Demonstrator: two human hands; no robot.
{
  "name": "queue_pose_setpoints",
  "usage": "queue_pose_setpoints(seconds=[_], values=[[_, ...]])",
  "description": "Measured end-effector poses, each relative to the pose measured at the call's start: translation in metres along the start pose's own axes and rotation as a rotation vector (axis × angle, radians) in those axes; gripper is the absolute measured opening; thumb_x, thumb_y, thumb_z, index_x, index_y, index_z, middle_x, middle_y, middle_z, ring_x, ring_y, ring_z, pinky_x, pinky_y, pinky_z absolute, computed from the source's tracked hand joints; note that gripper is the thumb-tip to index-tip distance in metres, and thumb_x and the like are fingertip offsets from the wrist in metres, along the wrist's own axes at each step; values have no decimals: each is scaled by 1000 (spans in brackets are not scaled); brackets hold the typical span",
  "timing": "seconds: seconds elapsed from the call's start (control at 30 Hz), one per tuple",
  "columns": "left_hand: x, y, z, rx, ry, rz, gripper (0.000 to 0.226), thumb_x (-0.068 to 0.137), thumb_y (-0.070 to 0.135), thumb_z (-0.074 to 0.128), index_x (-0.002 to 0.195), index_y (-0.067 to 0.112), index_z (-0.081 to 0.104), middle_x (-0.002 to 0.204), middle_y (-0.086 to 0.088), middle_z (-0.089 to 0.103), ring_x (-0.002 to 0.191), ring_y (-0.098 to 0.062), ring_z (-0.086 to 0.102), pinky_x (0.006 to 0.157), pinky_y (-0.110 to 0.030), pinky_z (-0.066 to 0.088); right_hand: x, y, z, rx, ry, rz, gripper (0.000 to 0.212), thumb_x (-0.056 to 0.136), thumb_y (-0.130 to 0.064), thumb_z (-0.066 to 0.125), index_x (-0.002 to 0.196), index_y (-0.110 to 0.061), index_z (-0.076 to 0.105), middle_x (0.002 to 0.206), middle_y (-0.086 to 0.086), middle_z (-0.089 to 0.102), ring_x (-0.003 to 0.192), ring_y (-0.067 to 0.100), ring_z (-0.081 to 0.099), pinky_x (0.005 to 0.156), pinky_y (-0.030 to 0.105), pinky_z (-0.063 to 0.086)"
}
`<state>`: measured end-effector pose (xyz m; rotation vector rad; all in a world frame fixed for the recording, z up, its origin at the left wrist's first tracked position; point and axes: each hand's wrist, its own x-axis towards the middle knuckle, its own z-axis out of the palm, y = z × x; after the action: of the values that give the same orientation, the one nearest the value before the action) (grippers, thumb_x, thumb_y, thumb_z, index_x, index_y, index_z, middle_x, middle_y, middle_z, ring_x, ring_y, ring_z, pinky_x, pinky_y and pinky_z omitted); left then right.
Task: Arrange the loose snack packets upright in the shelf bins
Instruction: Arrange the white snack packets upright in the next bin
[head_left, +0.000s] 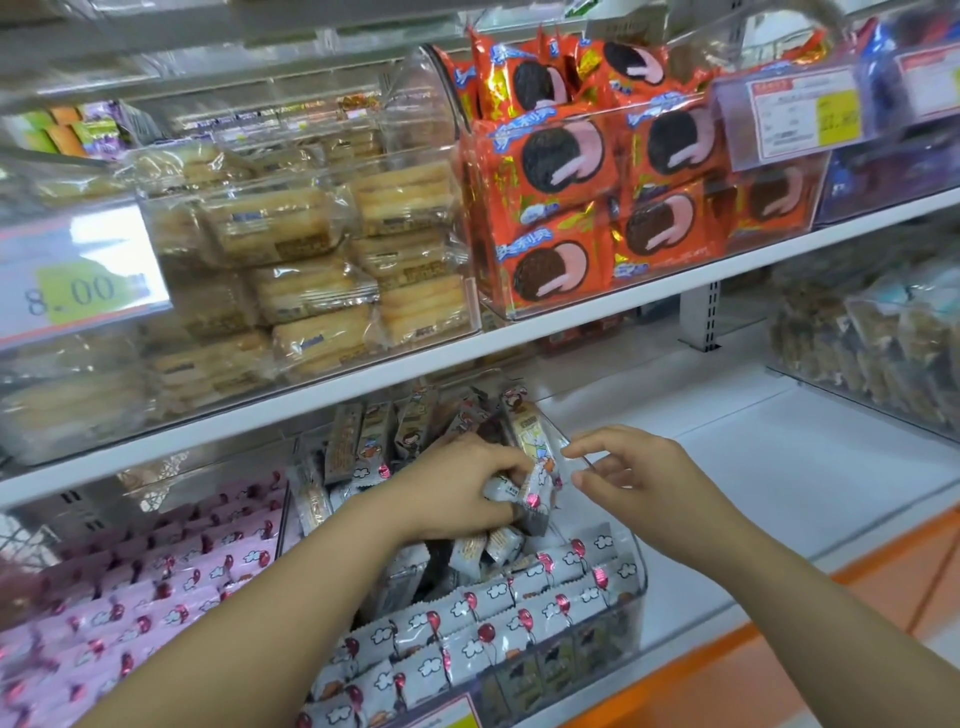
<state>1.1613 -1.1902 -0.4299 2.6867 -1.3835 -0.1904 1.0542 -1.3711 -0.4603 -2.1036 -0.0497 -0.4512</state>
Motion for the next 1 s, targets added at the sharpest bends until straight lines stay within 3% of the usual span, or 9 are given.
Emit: queue_pose_setpoints(seconds=[0.13, 0.3, 0.4, 0.5, 0.63, 0.73, 0.83, 0.9, 1.0], values=[[2, 3, -2, -43, -58, -19, 28, 89, 38, 61, 112, 23, 54, 88, -1, 57, 85, -20, 53, 77, -35, 44, -1, 0, 1, -33, -59, -20, 30, 86, -18, 66, 90, -46, 59, 109, -14, 59, 87, -7, 58, 83, 15, 50], [9, 20, 4, 8, -131, -5, 34, 94, 35, 54, 127, 29, 49, 90, 15, 46, 100, -9, 43, 86, -28, 31, 0, 2, 2, -44, -58, -27, 28, 85, -14, 67, 98, -39, 62, 107, -15, 58, 89, -3, 59, 85, 24, 51], [13, 25, 9, -52, -123, -1, 37, 94, 27, 54, 131, 31, 49, 94, 22, 45, 98, -8, 45, 93, -28, 28, 0, 4, 1, -40, -47, -44, 30, 85, -12, 67, 96, -40, 62, 105, -16, 59, 88, -1, 60, 85, 25, 51], [12, 22, 10, -140, -175, -20, 40, 91, 25, 58, 130, 30, 49, 106, 20, 51, 105, -9, 54, 92, -24, 37, 0, 5, 1, -47, -55, -42, 29, 85, -13, 68, 93, -41, 63, 105, -16, 59, 90, -2, 59, 84, 20, 50], [11, 22, 7, -161, -242, -15, 43, 90, 38, 61, 130, 26, 50, 111, 17, 57, 96, -4, 52, 81, -17, 37, 1, 8, 0, -133, -66, -71, 20, 83, -14, 70, 91, -32, 68, 97, -20, 56, 86, -5, 56, 80, 12, 46], [9, 29, 7, -106, -265, -6, 48, 92, 47, 55, 132, 22, 49, 114, 12, 61, 95, -5, 50, 82, -19, 35, 3, 9, 1, -218, -60, -91, 15, 81, -14, 71, 89, -27, 71, 88, -20, 51, 81, -4, 53, 79, 18, 46], [9, 31, 4, -118, -276, -39, 34, 95, 49, 48, 103, 18, 59, 78, 11, 53, 77, -11, 50, 70, -25, 35, 3, 7, 2, -230, -49, -95, 12, 82, -15, 69, 83, -26, 70, 87, -17, 53, 82, 0, 52, 80, 25, 47], [10, 34, 3, -140, -273, -55, 41, 98, 49, 39, 75, 16, 48, 66, 4, 40, 62, -13, 40, 64, -30, 31, 2, 7, 3, -215, -49, -88, 11, 83, -16, 69, 82, -27, 69, 90, -14, 56, 83, 0, 54, 81, 25, 48], [10, 35, 8, -124, -226, -58, 35, 101, 39, 37, 76, 19, 50, 64, -1, 39, 58, -10, 37, 67, -33, 28, 0, 7, 2, -187, -52, -77, 10, 84, -18, 69, 84, -27, 69, 94, -14, 59, 85, -2, 56, 81, 22, 48]])
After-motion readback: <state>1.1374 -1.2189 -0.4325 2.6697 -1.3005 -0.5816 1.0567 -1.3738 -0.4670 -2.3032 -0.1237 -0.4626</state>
